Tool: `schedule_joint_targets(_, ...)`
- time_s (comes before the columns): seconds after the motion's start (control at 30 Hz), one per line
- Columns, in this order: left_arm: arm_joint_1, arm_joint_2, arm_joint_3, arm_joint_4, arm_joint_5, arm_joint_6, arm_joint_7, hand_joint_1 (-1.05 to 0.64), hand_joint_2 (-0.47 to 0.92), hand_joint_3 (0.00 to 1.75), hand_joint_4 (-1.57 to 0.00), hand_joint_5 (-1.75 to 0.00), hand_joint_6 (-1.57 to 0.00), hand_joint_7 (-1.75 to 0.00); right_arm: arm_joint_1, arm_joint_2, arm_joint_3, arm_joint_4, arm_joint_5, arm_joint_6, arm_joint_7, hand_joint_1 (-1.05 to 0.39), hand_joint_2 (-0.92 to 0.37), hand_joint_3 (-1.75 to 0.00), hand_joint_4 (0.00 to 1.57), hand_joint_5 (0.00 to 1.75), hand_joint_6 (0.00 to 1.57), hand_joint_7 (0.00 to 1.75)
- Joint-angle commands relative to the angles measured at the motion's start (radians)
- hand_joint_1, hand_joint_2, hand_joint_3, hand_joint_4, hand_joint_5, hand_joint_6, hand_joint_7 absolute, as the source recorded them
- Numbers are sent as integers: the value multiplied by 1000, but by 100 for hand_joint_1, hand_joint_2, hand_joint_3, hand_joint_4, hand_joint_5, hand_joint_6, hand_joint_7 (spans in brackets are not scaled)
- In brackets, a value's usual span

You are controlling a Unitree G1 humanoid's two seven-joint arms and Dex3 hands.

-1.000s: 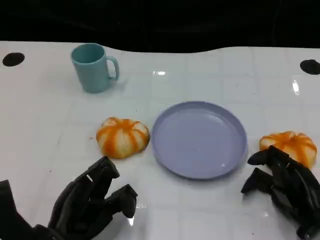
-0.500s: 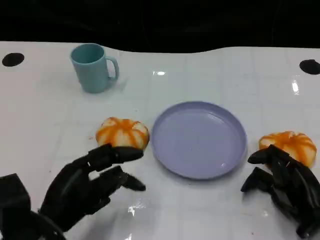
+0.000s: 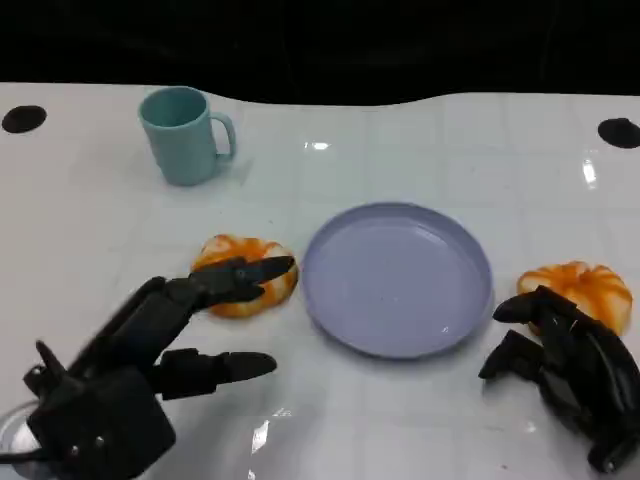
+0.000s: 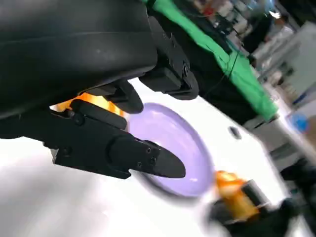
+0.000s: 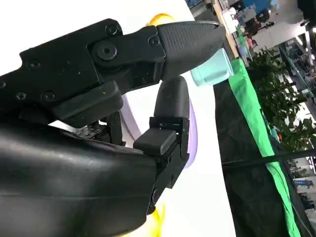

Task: Grasp the bread from the table and place it into the plate.

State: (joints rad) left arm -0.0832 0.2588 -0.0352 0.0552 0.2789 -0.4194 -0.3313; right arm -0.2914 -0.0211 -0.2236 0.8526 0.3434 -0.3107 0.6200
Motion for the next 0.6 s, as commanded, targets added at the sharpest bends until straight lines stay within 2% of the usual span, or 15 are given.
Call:
schedule_joint_targets(0.03,-25,44,-13,19,41,-39,54,-54,92,3,-24,-40,-39,0,3,-6,-6,9,0,11,-4,-54,-92,-24,67,155,60,127)
schedule_joint_targets(0.2,-28,54,-24,25,39,-43,70,-55,92,3,-23,-41,-39,0,3,-6,-7,9,0,11,-4,-54,-92,-24,67,155,59,127)
schedule_joint_targets(0.23,-49,78,-35,21,104,-31,84,-55,92,3,-23,-42,-39,0,2,-7,-6,11,-2,8,-6,-54,-92,-24,67,155,59,127)
schedule_joint_targets(0.27,-64,96,-44,19,154,-22,96,-56,90,2,-12,-36,-36,0,2,-7,-5,11,-4,6,-7,-55,-92,-24,67,155,60,127)
schedule_joint_targets(0.3,-75,108,-51,17,189,-15,105,-57,89,1,-8,-34,-35,0,2,-8,-5,12,-5,4,-8,-55,-92,-24,67,155,60,127)
schedule_joint_targets(0.33,-122,132,-93,27,338,30,147,-58,89,1,-6,-33,-34,0,0,-10,-5,13,-7,9,-11,-55,-92,-24,67,155,60,128)
schedule_joint_targets(0.37,-153,145,-123,34,439,64,178,-56,83,1,-3,-16,-24,-1,-1,-12,-5,14,-7,13,-14,-56,-92,-23,67,155,60,128)
schedule_joint_targets(0.43,-192,154,-164,47,553,115,207,-53,79,0,-1,-5,-19,-1,-5,-14,-8,20,-1,17,-6,-55,-92,-22,68,154,60,127)
schedule_joint_targets(0.6,-249,139,-224,96,596,180,211,-52,75,0,0,0,-17,-1,-7,-14,-10,29,-2,8,-1,-56,-92,-22,69,154,61,128)
